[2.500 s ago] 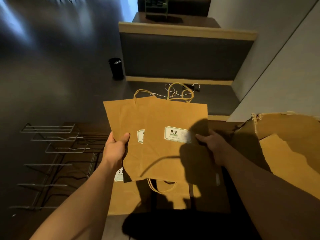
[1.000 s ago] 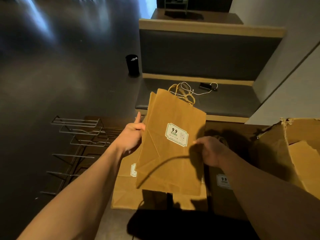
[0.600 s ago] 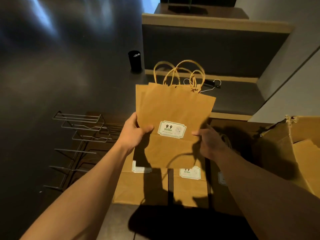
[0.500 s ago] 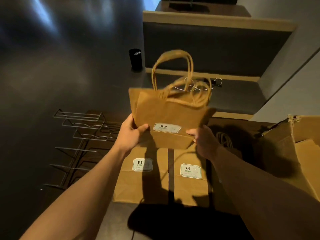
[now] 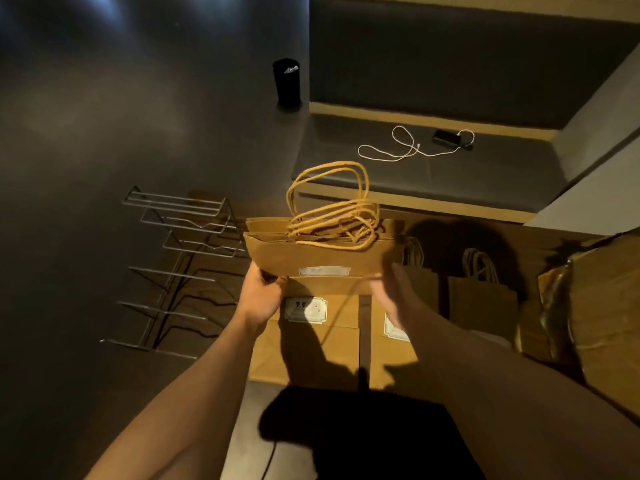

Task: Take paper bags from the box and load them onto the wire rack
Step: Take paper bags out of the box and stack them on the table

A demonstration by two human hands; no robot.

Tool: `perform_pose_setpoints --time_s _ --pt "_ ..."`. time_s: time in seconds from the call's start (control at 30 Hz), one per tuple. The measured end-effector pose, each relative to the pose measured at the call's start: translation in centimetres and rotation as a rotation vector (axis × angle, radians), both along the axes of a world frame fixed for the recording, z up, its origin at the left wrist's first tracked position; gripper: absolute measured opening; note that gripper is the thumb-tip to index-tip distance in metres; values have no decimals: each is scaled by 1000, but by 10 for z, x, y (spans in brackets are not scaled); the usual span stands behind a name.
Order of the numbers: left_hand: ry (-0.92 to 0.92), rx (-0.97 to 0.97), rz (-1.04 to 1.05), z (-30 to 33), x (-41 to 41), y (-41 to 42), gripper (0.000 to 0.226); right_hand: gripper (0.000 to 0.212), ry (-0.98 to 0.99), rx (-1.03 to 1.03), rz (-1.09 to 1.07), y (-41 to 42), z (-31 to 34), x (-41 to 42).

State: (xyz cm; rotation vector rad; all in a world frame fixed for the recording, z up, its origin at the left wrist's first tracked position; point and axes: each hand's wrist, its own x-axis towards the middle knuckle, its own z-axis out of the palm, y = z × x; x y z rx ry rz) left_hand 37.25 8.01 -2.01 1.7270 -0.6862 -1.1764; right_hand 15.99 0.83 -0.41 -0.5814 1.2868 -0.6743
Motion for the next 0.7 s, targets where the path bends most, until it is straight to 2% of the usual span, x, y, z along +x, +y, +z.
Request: perform_pose_setpoints --time_s 0.03,0.07,0.1,0.13,0.17,0.2,0.23,0.3,0.4,0.47,0.6,0.7 --pt "-1 10 -2 -6 -1 1 43 44 -26 -49 76 1 -3 1" --pt "-8 14 -4 -9 -2 2 43 40 63 -208 148 1 -9 -1" --pt "-22 11 -8 -10 -2 1 43 29 69 -248 68 2 -14 -2" --pt "-47 8 -12 -9 -2 -2 43 30 76 -264 58 -2 -19 -5" --pt "-70 3 -18 -6 -1 -4 41 45 86 -284 59 -5 -17 -6" --pt "-92 -2 -20 -3 1 -8 38 61 94 -271 87 -6 -7 -3" --pt "-124 -3 -22 0 3 -11 33 63 92 -212 106 -8 3 4" --pt "-204 25 -14 7 5 -16 25 34 322 -285 222 -9 7 6" --pt "-270 91 0 10 2 -16 30 46 377 -236 225 -5 2 2" --pt "-292 144 12 5 -3 -10 33 41 496 -208 257 2 -6 5" --pt "-354 306 17 -13 -11 12 33 56 701 -88 375 28 -26 12" --pt "-394 384 -3 -22 -12 24 34 55 807 -73 416 43 -37 18"
